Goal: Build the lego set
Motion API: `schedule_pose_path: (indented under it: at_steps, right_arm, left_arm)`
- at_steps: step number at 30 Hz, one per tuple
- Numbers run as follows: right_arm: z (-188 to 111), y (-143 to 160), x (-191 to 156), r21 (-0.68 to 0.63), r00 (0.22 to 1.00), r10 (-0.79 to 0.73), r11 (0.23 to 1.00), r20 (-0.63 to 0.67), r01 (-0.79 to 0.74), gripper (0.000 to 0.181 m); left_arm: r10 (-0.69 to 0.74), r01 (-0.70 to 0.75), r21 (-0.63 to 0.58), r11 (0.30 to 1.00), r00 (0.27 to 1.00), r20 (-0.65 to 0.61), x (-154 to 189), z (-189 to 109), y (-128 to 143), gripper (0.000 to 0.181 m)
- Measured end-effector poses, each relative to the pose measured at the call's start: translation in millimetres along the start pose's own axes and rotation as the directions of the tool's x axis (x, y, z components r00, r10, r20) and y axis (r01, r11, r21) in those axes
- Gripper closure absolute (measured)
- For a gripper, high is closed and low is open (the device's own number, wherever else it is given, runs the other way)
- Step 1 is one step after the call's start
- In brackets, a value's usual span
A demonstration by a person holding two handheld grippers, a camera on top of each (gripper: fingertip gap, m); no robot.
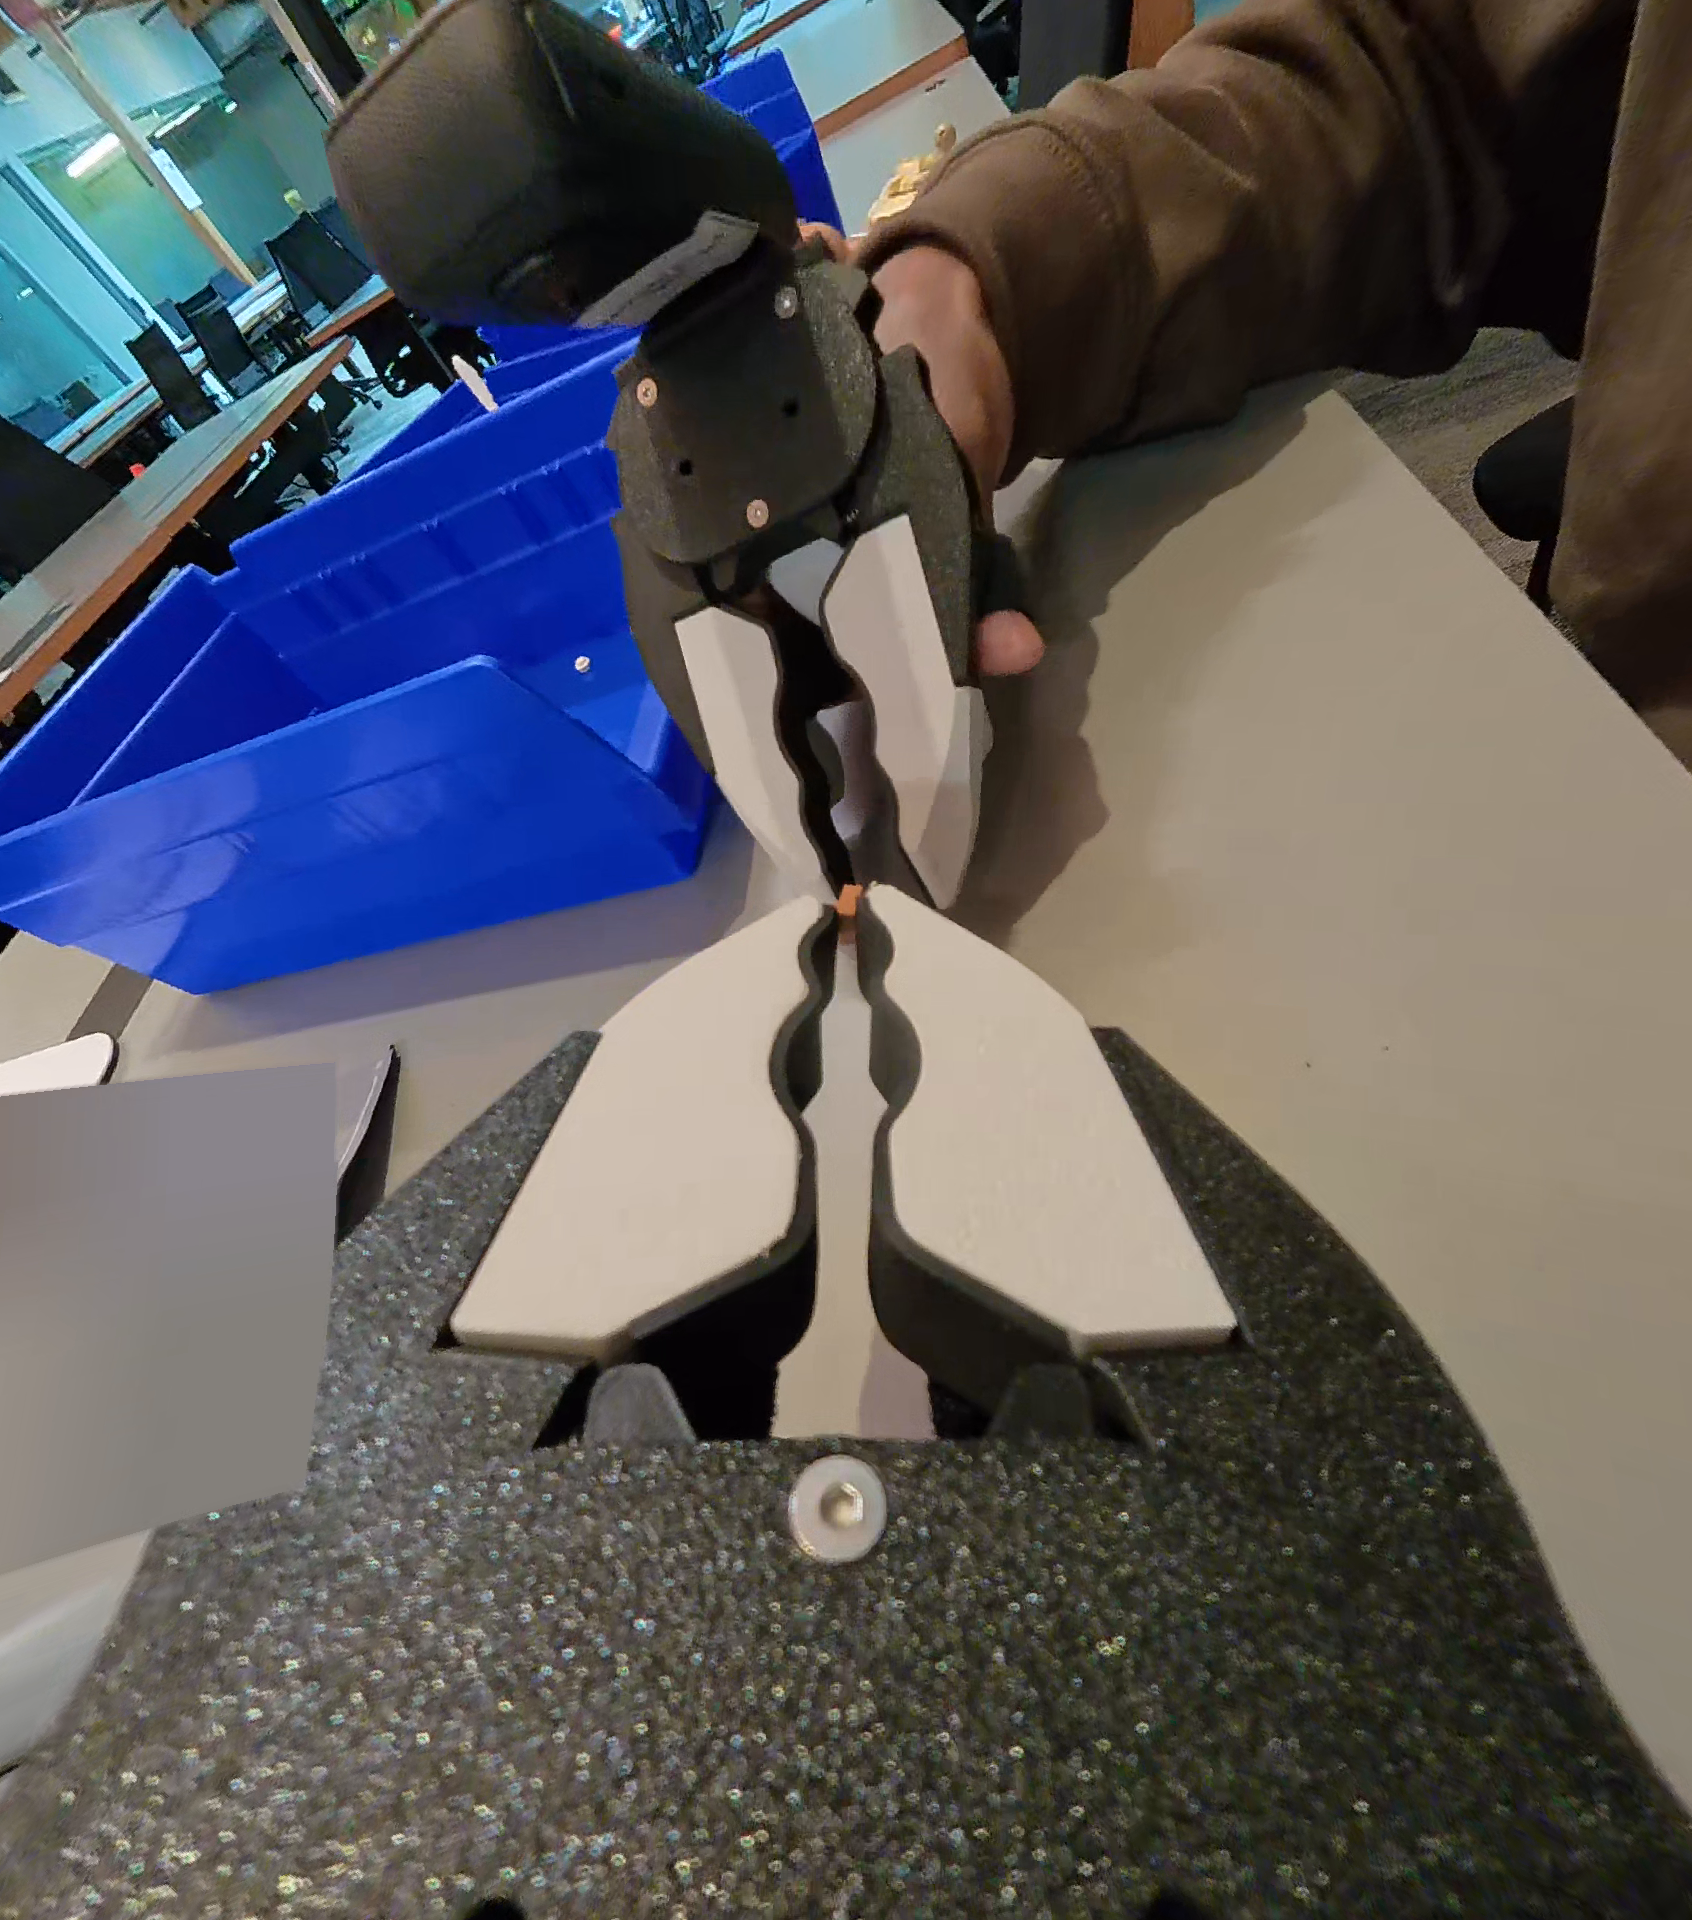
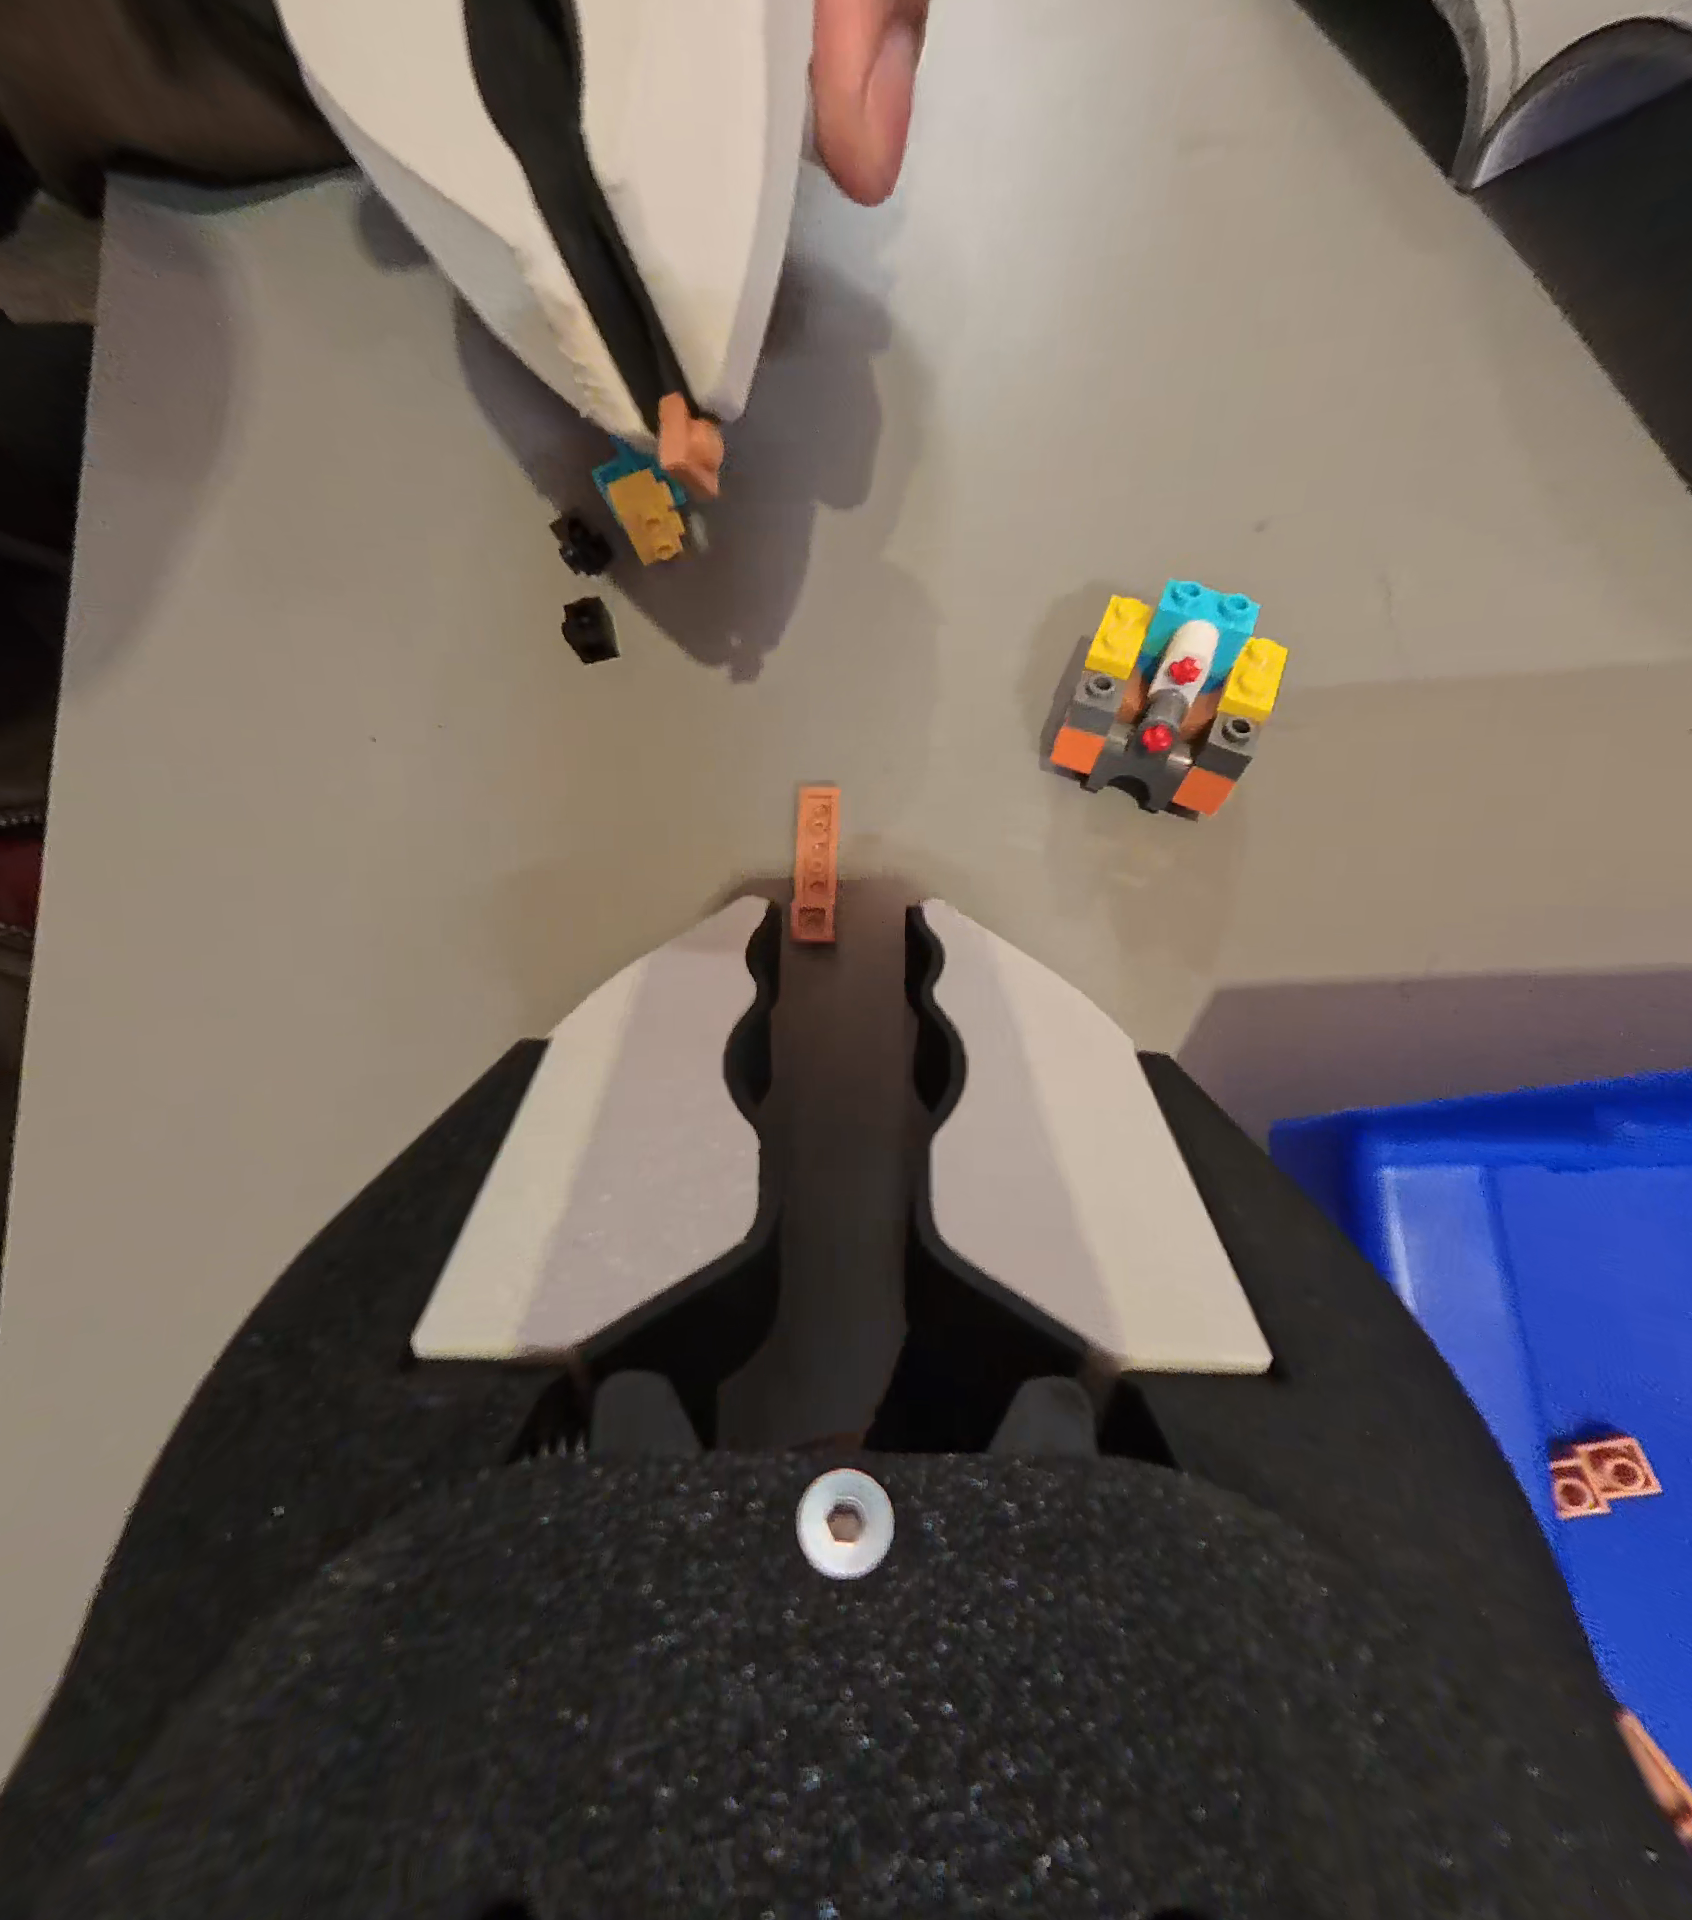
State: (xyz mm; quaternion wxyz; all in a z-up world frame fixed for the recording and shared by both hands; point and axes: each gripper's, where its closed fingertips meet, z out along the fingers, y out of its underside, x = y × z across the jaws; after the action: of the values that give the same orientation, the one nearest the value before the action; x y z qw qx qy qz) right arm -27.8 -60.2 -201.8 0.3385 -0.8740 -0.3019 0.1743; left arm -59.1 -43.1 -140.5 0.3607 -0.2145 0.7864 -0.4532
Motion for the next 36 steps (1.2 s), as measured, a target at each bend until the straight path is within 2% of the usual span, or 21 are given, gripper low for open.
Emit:
schedule_pose_path:
  at_steps: [4,8,14,22,28,36]
  right_arm:
    - [2.6,0.5,2.3,-0.002,1.0,0.014,1.0,-0.014,-0.014,0.16]
    - [8.5,6.7,3.4,-0.048,0.999,-0.019,0.999,-0.05,0.017,0.16]
    - [7.3,3.6,2.3,-0.037,0.996,-0.065,0.997,-0.056,0.063,0.16]
    - [7.2,5.6,6.7,-0.016,0.961,-0.269,0.963,-0.063,0.269,0.16]
    - [9.7,3.5,-1.2,0.018,0.959,-0.282,0.959,0.006,0.282,0.167]
    - [12.3,2.2,1.9,0.001,0.979,-0.205,0.979,-0.016,0.205,0.172]
  left_arm:
    - [-0.003,0.003,-0.004,1.0,1.0,0.013,-2.2,-0.1,0.3,0.178]
    - [-0.004,0.004,-0.005,1.0,1.0,0.02,-3.6,-0.4,0.7,0.178]
    - [-0.005,0.005,-0.013,1.0,1.0,0.018,-3.4,0.3,2.2,0.178]
    - [-0.029,0.028,-0.033,0.999,0.999,-0.026,3.2,3.6,5.1,0.178]
    - [-0.062,0.06,-0.042,0.997,0.997,-0.044,4.5,4.2,7.0,0.178]
    - [-0.106,0.104,-0.044,0.994,0.994,-0.027,-1.5,2.7,10.0,0.178]
